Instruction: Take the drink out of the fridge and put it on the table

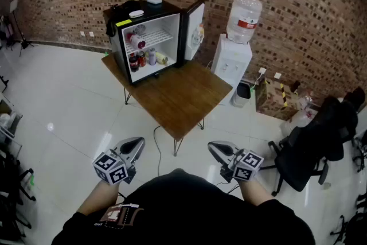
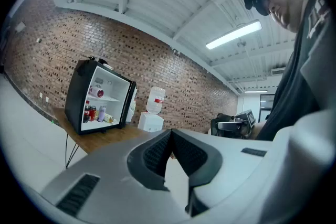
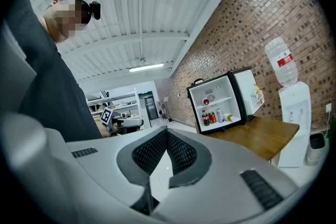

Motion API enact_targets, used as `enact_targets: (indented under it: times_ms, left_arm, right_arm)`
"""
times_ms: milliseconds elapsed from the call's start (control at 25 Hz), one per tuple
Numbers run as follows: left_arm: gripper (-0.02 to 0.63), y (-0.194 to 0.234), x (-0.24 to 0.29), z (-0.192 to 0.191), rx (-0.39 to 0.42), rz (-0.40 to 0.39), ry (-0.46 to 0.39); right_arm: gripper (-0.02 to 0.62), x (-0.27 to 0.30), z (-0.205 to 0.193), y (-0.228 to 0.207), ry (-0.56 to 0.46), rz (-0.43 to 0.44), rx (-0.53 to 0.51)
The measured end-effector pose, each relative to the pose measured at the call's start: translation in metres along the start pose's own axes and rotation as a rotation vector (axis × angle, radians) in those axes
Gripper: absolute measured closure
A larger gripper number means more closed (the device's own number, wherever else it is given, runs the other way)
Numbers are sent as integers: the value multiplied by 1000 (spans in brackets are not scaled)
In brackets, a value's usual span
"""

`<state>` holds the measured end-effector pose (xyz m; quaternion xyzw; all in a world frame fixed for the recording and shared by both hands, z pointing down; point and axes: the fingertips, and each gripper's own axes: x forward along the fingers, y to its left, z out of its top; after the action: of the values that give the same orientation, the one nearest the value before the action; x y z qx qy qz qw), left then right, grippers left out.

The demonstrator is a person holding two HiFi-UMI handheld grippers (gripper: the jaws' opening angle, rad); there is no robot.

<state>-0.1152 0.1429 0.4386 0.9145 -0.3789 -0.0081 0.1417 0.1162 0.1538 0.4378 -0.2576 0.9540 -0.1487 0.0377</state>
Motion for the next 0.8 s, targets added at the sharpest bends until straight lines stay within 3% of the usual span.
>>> enact_targets:
  times_ms: [320,480,640,800]
  left_arm:
    - [604,-17,48,24,53,46,-24]
    - [604,-10,74,33,42,46,-32]
    - [604,20,93,40,57,42,-23]
    - [604,79,106,64,58,31,-62]
  right_arm:
    - [595,-55,22,-46,-13,-39,-33]
    - [595,-60,37,-79,-12,-72,-79]
    - [595,-38,56,-106,-23,-98,-103]
    - [595,14,82,-131,-21,-116,-152]
